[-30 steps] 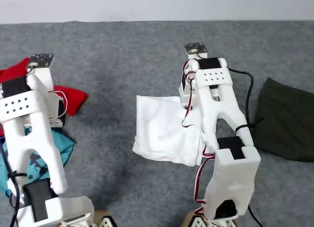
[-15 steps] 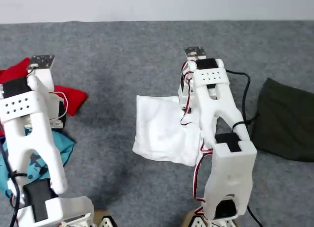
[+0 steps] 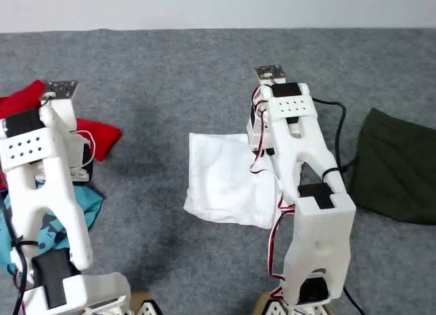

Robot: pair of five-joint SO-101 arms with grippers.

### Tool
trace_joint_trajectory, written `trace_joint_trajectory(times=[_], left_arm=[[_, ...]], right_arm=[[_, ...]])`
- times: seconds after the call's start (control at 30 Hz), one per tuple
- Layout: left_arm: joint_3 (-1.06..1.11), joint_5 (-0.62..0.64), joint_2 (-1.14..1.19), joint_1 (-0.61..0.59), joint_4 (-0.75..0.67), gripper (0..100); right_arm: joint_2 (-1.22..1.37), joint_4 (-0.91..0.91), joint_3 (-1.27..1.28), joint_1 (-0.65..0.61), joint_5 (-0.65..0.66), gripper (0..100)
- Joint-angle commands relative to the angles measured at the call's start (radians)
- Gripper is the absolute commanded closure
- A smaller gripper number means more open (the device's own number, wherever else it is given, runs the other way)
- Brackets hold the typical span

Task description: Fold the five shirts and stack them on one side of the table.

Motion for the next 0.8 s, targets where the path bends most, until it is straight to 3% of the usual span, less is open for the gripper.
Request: trace_joint_trajectory(times=[0.0,0.43,0.77], left_arm=[[-0.004,-0.002,-0.049,0.002,0.025,99],[-0.004,0.0,-0.049,0.003,0.025,99],[-0.004,0.0,-0.049,0.003,0.025,99]], right_arm=[[-0.027,-0.002,-0.058,0.016,0.008,98.8],[-0.232,-0.021,-0.058,0.15,0.288,98.8],[-0.159,-0.143,-0.057,0.16,0.358,98.8]])
